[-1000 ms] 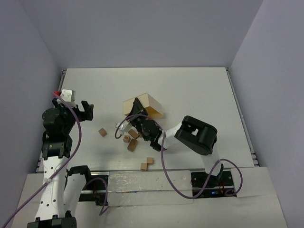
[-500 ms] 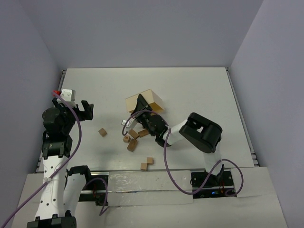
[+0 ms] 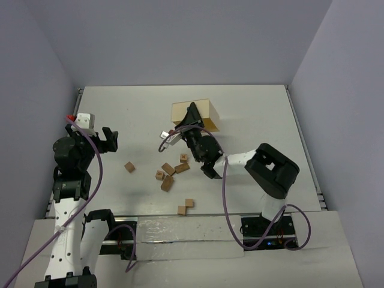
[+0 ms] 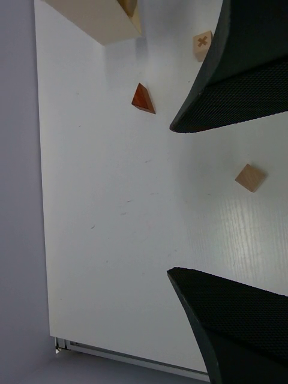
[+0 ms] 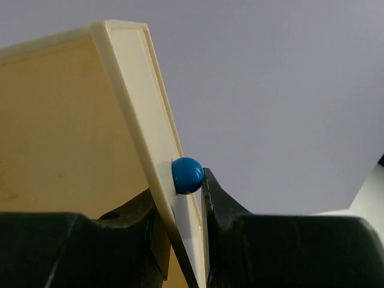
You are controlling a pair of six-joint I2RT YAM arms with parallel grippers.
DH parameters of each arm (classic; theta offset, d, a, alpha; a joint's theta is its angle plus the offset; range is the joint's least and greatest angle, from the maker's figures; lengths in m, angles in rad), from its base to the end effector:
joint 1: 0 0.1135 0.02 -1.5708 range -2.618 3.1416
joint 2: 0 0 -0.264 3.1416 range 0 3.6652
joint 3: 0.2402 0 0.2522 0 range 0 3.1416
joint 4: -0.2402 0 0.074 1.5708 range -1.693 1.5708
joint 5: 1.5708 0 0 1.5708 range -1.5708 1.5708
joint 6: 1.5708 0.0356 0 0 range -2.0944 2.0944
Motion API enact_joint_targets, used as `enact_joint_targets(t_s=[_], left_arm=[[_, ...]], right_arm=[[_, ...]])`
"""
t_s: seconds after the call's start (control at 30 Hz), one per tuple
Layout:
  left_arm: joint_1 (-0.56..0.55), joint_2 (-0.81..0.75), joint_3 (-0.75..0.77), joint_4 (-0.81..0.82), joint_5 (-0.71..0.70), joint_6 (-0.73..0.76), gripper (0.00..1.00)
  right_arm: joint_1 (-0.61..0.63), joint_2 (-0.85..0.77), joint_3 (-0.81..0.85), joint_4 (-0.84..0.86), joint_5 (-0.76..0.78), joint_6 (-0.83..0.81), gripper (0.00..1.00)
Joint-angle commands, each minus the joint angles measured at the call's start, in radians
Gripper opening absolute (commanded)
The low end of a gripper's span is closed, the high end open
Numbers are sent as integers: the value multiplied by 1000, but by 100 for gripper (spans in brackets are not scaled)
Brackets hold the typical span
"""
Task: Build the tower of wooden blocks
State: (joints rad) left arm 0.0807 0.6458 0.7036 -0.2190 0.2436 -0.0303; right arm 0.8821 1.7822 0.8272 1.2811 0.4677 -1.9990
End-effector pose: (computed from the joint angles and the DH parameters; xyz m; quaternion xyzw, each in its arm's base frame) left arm 0.1576 0.0041 0.3290 0.0367 0.7593 -0.0763 0.6452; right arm 0.2450 0.2724 0.2402 -0.5378 0.2603 -0.5334 0.5987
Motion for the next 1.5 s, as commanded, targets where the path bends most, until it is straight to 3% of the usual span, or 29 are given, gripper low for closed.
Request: enact_joint_targets(t_s=[0.0, 0.2, 0.33, 0.47, 0.7, 0.87, 1.0, 1.17, 1.37, 1.47], left_arm=[[4, -31, 32, 48, 4, -6, 99], [5, -67, 25, 32, -17, 13, 99], [5, -95, 16, 29, -24, 19, 99], [5, -86, 27, 27, -23, 20, 99], [4, -93, 0, 51, -16, 10, 99], [5, -102, 18, 22, -50, 18, 99], [5, -99, 14, 32, -39, 12, 99], [5, -105, 1, 37, -51, 8, 99], [5, -106, 7, 43, -57, -1, 99], [5, -124, -1, 41, -63, 6, 99]], right_arm=[[82, -2, 47, 12, 174, -659, 0], [144, 63, 14, -91, 439, -655, 0], [89, 26, 16, -213, 516, -650, 0], [101, 109, 1, -211, 618, -648, 0], [90, 113, 27, -337, 755, -646, 0], [55, 78, 149, -542, 823, -634, 0], [147, 214, 222, -456, 923, -631, 0], [36, 42, 178, -649, 939, -624, 0], [120, 240, 281, -583, 1021, -622, 0], [98, 165, 254, -651, 1023, -620, 0]])
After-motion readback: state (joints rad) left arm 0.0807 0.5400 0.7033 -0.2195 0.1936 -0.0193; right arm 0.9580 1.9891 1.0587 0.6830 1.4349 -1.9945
